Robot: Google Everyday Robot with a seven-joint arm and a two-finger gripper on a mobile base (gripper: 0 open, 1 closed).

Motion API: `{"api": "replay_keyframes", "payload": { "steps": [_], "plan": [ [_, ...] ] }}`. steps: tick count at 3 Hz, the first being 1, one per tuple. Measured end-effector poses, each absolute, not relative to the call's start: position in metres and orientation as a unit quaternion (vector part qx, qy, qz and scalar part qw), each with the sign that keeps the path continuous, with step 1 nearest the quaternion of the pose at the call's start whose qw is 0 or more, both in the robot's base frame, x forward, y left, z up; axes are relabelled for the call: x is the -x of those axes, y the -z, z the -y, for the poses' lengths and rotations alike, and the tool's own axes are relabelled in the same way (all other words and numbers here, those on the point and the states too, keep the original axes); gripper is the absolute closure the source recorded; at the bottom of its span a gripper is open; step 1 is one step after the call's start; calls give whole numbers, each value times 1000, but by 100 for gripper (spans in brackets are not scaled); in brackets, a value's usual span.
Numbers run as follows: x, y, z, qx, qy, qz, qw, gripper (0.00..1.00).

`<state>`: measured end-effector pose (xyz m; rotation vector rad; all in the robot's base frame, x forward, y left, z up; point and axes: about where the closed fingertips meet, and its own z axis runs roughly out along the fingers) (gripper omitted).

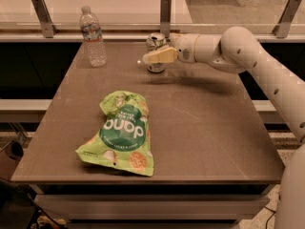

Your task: Pick 7up can

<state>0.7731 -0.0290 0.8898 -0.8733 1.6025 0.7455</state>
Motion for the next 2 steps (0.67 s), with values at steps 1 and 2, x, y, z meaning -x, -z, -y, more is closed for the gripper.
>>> {"api": "replay_keyframes", "payload": {
  "steps": [1,2],
  "plan": [
    [-773,-889,26,370,-317,-677,551,15],
    [-773,-888,23,372,-319,-677,550,38]
  ]
}}
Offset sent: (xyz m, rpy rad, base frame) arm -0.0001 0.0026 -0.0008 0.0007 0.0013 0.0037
